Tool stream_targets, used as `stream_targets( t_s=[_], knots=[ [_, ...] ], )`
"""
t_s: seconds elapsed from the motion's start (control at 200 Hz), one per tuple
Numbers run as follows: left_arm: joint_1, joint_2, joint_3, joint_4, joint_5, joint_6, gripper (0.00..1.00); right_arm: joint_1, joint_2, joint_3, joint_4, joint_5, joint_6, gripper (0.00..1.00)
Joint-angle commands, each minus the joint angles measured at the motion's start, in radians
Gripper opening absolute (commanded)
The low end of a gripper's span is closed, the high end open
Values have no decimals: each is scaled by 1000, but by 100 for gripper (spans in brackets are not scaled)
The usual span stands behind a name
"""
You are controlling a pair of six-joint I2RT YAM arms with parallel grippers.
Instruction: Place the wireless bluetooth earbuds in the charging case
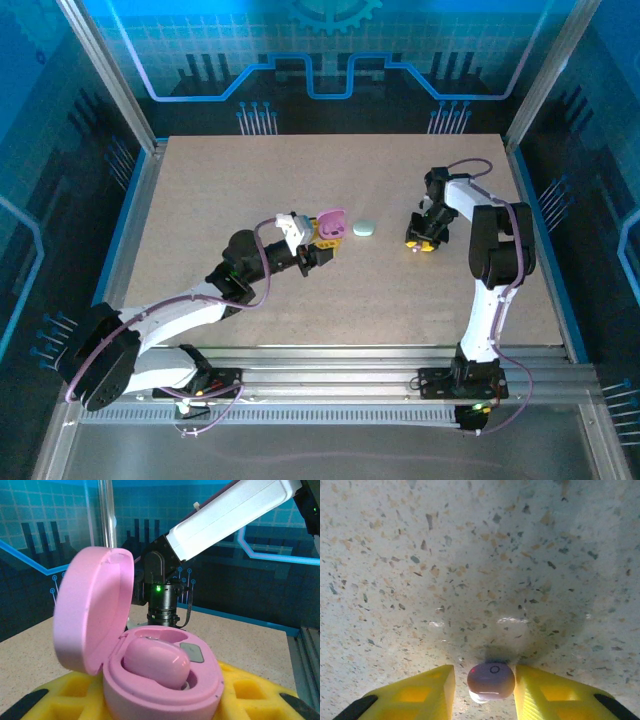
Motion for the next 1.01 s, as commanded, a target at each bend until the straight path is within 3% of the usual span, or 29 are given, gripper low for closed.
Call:
stream_targets(
  t_s=[0.0,1.001],
  knots=[
    [-4,-24,0,19,10,5,32,24,34,33,15,-15,-9,36],
    [-6,-20,2,21,14,0,32,80,109,130,-52,91,-67,27]
  ],
)
